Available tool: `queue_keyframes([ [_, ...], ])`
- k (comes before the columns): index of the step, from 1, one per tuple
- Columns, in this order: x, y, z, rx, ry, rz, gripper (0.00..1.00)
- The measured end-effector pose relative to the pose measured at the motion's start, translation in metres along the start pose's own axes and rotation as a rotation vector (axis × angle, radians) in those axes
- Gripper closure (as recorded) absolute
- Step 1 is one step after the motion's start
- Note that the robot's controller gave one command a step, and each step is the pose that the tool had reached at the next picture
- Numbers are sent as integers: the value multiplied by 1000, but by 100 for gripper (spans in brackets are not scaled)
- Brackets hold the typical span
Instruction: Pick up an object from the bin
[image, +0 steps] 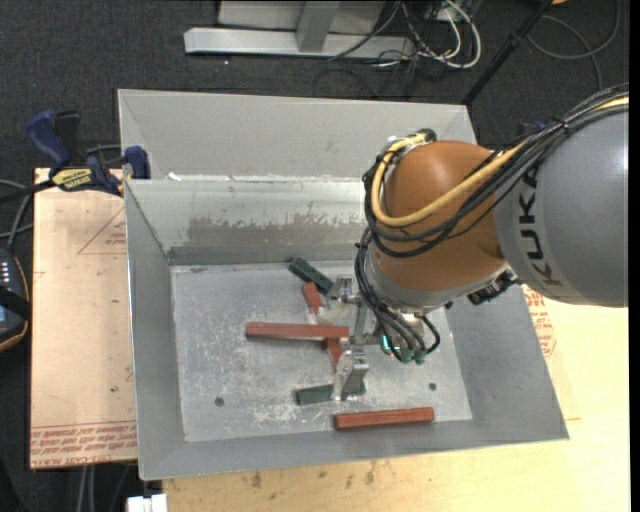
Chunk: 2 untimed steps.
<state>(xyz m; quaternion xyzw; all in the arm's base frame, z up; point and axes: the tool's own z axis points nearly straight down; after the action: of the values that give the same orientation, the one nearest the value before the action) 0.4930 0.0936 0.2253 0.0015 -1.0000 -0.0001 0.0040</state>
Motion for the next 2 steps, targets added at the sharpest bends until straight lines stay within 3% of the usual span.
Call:
queue_keyframes([
  [1, -2, -1, -3, -1, -8, 3, 0],
  [2, -46, 1, 57, -1, -15, -46, 0],
])
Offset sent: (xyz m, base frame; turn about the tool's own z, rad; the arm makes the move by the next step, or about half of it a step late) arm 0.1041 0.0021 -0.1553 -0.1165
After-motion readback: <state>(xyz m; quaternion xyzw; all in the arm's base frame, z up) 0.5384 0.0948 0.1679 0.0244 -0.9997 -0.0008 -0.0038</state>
